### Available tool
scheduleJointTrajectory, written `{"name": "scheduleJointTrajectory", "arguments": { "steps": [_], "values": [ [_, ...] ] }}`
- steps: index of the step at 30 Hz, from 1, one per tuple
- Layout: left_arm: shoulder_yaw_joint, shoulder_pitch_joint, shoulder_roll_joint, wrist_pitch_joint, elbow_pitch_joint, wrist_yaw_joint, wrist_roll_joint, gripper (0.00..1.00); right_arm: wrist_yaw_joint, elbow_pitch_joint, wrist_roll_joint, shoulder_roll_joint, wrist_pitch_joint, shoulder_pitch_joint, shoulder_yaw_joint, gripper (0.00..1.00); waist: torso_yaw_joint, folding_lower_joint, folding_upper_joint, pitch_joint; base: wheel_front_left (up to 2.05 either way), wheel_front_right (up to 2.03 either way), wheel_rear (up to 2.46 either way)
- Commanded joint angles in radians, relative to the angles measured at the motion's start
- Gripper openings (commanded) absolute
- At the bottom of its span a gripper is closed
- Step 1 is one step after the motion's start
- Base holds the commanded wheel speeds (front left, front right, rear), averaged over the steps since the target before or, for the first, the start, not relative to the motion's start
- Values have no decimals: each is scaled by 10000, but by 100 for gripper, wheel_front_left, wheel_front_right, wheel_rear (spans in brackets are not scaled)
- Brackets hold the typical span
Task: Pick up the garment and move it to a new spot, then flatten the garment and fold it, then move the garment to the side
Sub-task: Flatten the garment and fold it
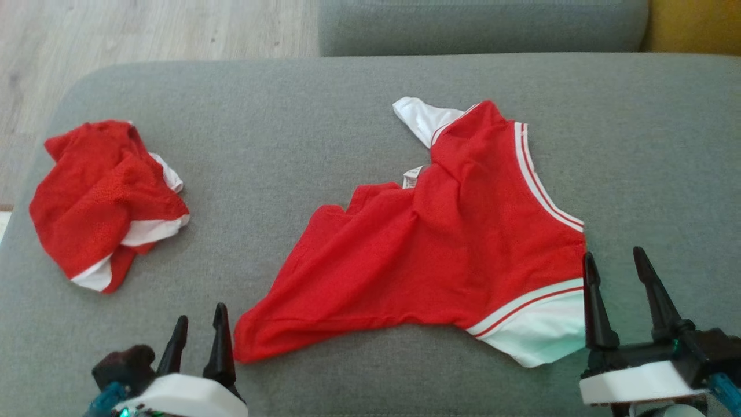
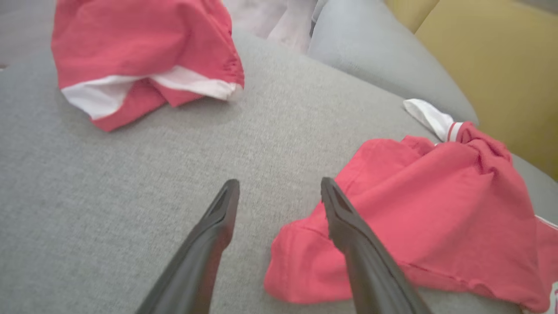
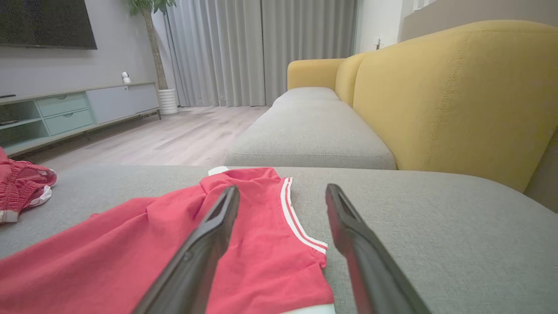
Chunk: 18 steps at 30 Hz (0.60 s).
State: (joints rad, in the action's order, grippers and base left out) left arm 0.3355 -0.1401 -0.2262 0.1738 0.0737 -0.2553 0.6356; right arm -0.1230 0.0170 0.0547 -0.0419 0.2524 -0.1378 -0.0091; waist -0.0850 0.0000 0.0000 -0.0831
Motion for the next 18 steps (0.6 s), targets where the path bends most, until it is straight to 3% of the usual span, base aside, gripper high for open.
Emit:
{"name": "scheduleJointTrajectory", "arguments": {
  "steps": [1,6,11,18],
  "values": [
    [-396,437,7,423,-181,84,-269,100,-77,-255,111,-83,93,11,179,100,138,0,0,208,0,0,0],
    [-484,534,381,857,395,468,-998,100,-77,-258,156,-83,93,-251,-15,100,276,0,0,645,0,0,0],
    [-936,491,762,874,104,1026,-2154,100,-77,-247,146,-83,93,-479,-288,100,278,0,0,848,0,0,0],
    [-1761,249,1203,877,41,2156,-3706,100,-77,156,48,-83,93,-587,-460,100,292,0,0,904,0,0,0]
  ]
}}
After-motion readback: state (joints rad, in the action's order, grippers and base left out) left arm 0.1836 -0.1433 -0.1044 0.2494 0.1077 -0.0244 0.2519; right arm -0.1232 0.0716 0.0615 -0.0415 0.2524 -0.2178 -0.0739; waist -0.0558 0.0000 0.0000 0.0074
